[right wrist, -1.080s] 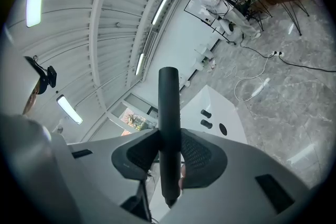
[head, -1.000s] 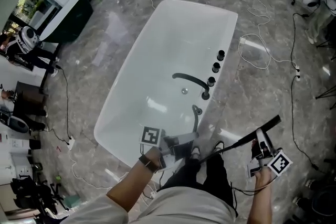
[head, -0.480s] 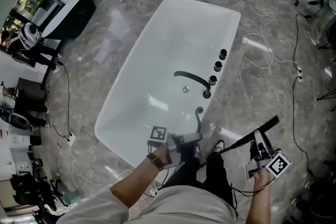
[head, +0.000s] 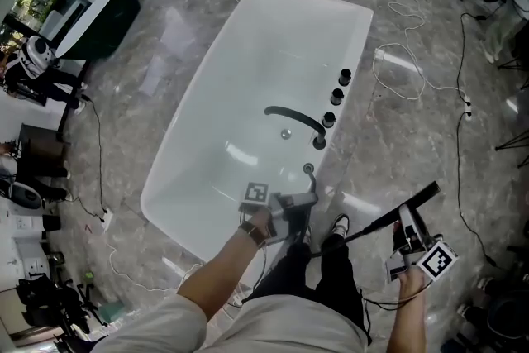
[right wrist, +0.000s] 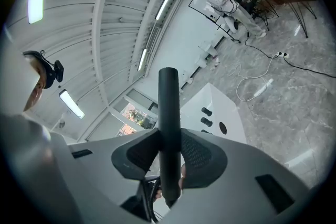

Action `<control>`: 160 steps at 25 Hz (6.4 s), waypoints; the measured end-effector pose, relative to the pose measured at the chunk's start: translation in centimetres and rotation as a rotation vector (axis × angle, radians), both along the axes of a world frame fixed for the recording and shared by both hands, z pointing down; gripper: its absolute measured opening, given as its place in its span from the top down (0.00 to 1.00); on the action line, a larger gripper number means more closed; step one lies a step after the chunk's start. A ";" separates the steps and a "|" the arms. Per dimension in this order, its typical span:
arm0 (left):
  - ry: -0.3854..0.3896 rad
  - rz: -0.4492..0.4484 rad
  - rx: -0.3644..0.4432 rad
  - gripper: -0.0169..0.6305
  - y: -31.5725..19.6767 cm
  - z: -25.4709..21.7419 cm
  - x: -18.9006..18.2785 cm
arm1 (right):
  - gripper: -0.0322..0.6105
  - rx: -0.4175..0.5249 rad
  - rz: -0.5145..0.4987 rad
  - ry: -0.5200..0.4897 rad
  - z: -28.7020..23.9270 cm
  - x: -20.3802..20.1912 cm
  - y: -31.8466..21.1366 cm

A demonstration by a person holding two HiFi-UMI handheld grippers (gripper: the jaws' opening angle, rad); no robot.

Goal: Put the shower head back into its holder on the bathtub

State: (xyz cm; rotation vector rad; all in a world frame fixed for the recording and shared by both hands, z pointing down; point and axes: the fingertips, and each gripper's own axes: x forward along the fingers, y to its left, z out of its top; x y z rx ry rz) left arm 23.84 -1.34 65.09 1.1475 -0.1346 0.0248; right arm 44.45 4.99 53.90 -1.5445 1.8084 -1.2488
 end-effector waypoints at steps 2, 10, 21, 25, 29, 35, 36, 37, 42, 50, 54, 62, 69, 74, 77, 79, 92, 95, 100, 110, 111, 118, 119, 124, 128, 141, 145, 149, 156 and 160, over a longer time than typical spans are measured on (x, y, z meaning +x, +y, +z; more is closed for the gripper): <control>-0.025 -0.005 -0.015 0.88 -0.5 2.1 -0.1 | 0.74 -0.008 0.000 0.007 0.3 0.2 0.0; -0.105 -0.044 -0.083 0.89 -2.3 9.3 -0.1 | 0.74 -0.022 -0.022 0.007 2.1 0.9 -1.2; -0.166 -0.100 -0.171 0.89 -4.4 15.4 -0.6 | 0.74 -0.014 -0.079 0.022 3.7 0.6 -4.1; -0.186 -0.117 -0.192 0.89 -4.7 17.6 -0.7 | 0.74 0.002 -0.088 0.021 4.1 0.4 -4.7; -0.193 -0.127 -0.214 0.89 -5.1 19.2 -0.6 | 0.74 0.015 -0.098 0.007 4.7 0.2 -5.4; -0.210 -0.107 -0.201 0.88 -5.7 20.5 -0.6 | 0.75 0.047 -0.105 -0.022 5.2 0.3 -7.0; -0.210 -0.106 -0.200 0.86 -5.8 20.7 -0.6 | 0.75 0.056 -0.108 -0.023 5.1 0.2 -7.2; -0.210 -0.106 -0.200 0.86 -5.8 20.9 -0.7 | 0.75 0.067 -0.113 -0.023 4.9 0.2 -7.4; -0.198 -0.112 -0.156 0.72 -6.5 20.4 -0.6 | 0.75 0.151 -0.140 -0.024 1.7 -0.2 -8.3; -0.184 -0.125 -0.196 0.71 -6.2 19.6 -1.6 | 0.75 0.333 -0.185 -0.048 -5.2 -1.2 -10.2; -0.166 -0.054 -0.118 0.69 -5.9 18.8 -1.0 | 0.75 0.414 -0.195 -0.054 -9.0 -1.4 -11.1; -0.163 0.041 0.231 0.87 -5.5 12.6 -2.5 | 0.76 0.435 -0.300 0.088 -9.8 -7.0 -14.3; -0.236 0.175 0.667 0.96 -5.2 6.0 -1.8 | 0.76 0.383 -0.310 0.277 -5.7 -11.2 -15.9; -0.347 0.117 0.855 0.96 -7.4 4.1 -2.2 | 0.76 0.348 -0.306 0.403 -1.9 -13.0 -16.8; -0.437 -0.008 0.943 0.97 -9.5 3.0 -3.9 | 0.76 0.342 -0.310 0.544 0.6 -14.2 -17.6; -0.464 -0.077 0.979 0.97 -10.5 2.2 -4.9 | 0.76 0.345 -0.331 0.635 2.8 -15.3 -18.2; -0.556 -0.314 1.150 0.97 -12.2 0.8 -8.4 | 0.76 0.443 -0.456 0.891 16.3 -23.4 -18.5; -0.575 -0.323 1.162 0.97 -12.8 1.7 -8.7 | 0.76 0.420 -0.485 0.910 19.2 -23.6 -18.6; -0.582 -0.317 1.163 0.97 -13.0 2.9 -8.5 | 0.76 0.390 -0.502 0.906 22.2 -23.6 -18.3; -0.583 -0.315 1.181 0.97 -12.6 3.3 -7.1 | 0.76 0.391 -0.584 0.964 23.9 -23.5 -16.4; -0.585 -0.312 1.180 0.97 -12.5 3.2 -7.1 | 0.76 0.386 -0.590 0.968 24.0 -23.5 -16.1; -0.589 -0.288 1.185 0.97 -12.0 3.2 -6.4 | 0.76 0.365 -0.602 0.977 24.9 -23.2 -15.6; -0.591 -0.285 1.183 0.97 -11.9 3.2 -6.4 | 0.76 0.358 -0.608 0.977 25.0 -23.2 -15.6; -0.608 -0.271 1.200 0.97 -11.4 2.9 -6.4 | 0.76 0.281 -0.638 0.988 25.9 -22.8 -15.1; -0.633 -0.251 1.223 0.96 -11.0 2.7 -6.3 | 0.75 0.236 -0.656 1.006 25.2 -22.3 -15.0; -0.621 -0.102 1.439 0.97 -7.8 -8.4 -1.1 | 0.88 0.297 -0.422 0.978 3.9 -18.4 -14.0; -0.589 -0.141 1.499 0.96 -7.2 -15.5 -0.5 | 0.92 0.332 -0.343 0.969 -4.4 -17.8 -13.6; -0.548 -0.146 1.554 0.97 -6.3 -21.0 0.4 | 0.93 0.326 -0.299 0.968 -9.5 -17.0 -12.1; -0.548 -0.125 1.611 0.97 -4.8 -26.1 1.9 | 0.93 0.337 -0.264 0.949 -15.3 -16.1 -10.5; -0.535 -0.153 1.654 0.97 -4.0 -28.6 2.6 | 0.93 0.379 -0.259 0.934 -17.3 -15.9 -10.0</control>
